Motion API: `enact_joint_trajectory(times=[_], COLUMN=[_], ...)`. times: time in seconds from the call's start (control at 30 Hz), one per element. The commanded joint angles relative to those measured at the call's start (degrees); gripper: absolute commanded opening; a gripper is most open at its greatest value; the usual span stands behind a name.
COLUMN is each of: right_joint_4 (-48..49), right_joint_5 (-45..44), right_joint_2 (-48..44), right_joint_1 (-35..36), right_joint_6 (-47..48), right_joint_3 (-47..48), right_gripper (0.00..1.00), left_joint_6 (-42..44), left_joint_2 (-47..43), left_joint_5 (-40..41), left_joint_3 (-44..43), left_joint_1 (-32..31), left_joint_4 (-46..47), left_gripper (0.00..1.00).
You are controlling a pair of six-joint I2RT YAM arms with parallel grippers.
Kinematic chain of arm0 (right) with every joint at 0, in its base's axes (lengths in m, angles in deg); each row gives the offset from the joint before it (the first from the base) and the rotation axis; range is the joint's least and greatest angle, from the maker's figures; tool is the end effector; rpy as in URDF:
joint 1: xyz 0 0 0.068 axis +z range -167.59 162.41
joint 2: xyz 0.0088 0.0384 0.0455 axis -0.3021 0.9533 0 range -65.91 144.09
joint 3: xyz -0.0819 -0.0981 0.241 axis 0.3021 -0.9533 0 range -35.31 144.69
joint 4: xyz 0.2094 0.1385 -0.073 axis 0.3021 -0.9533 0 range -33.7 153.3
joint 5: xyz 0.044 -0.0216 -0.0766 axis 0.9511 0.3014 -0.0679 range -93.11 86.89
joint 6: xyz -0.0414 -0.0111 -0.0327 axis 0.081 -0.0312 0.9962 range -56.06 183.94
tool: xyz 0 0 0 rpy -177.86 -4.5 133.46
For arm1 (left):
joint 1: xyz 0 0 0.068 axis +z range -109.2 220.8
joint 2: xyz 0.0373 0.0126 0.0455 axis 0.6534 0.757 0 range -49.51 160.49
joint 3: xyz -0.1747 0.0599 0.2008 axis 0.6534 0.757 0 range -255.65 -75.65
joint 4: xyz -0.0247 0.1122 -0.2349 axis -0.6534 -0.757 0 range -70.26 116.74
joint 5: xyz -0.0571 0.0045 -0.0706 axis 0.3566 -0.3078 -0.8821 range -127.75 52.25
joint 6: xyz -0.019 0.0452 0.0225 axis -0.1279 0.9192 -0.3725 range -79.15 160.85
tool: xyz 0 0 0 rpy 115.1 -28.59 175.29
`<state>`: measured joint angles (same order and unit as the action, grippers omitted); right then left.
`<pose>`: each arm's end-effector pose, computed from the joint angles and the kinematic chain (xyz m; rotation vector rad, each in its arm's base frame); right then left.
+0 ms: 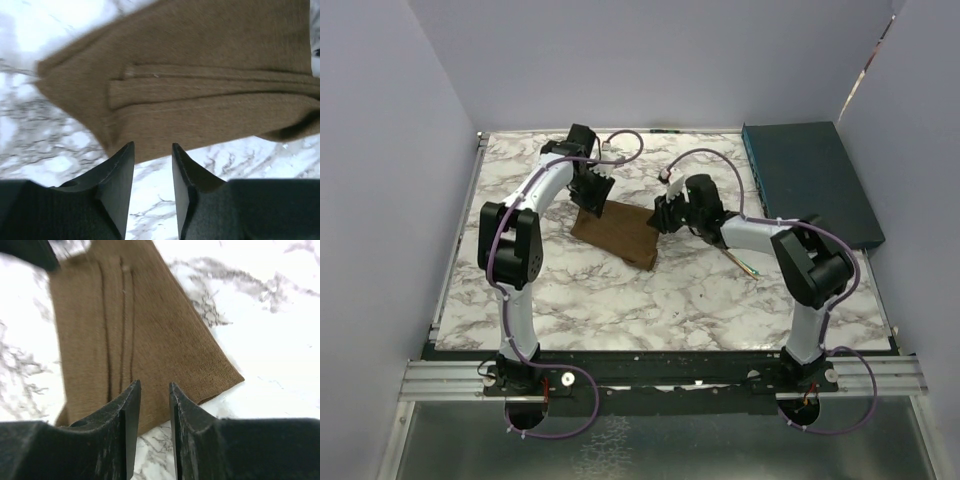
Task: Fold the napkin into a case and place the utensils inside
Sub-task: Fold the napkin at the center of the board.
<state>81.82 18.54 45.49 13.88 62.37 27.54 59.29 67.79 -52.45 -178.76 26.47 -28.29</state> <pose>0.3482 0.2285 0.1618 -0.7758 1.9954 0.7391 0.4162 -0.1156 0.2449 0.8385 2.6216 -0.3366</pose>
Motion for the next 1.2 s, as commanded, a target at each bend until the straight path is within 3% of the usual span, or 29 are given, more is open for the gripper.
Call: enact_joint_trajectory(times=[0.0, 0.27, 0.57, 1.17], right_joint_4=[4.5, 15.2, 23.5, 22.3], right_joint_5=[2.0, 19.5, 24.7, 20.5], right_joint_2=[-7.5, -15.3, -14.5, -0.6], right_joint_1=[-0.3, -0.2, 2.0, -0.1], right_joint_6=[-4.0, -12.2, -16.4, -15.2], right_joint_3=[-2.9, -16.9, -24.0, -16.4], right_gripper=[0.31, 0.01, 0.01, 0.01], left_joint_6=[0.5, -0.1, -0.2, 0.9], left_joint_2=[-0.3, 4.2, 6.6, 6.6], left_joint_5=[-5.4, -3.2, -0.7, 1.4], left_joint_3=[5.5, 6.3, 7.0, 7.5], left_joint_1=[-2.2, -3.4, -3.5, -4.6], left_joint_4=[-1.1, 2.2, 3.8, 4.1], left_gripper=[0.35, 0.27, 0.24, 0.22])
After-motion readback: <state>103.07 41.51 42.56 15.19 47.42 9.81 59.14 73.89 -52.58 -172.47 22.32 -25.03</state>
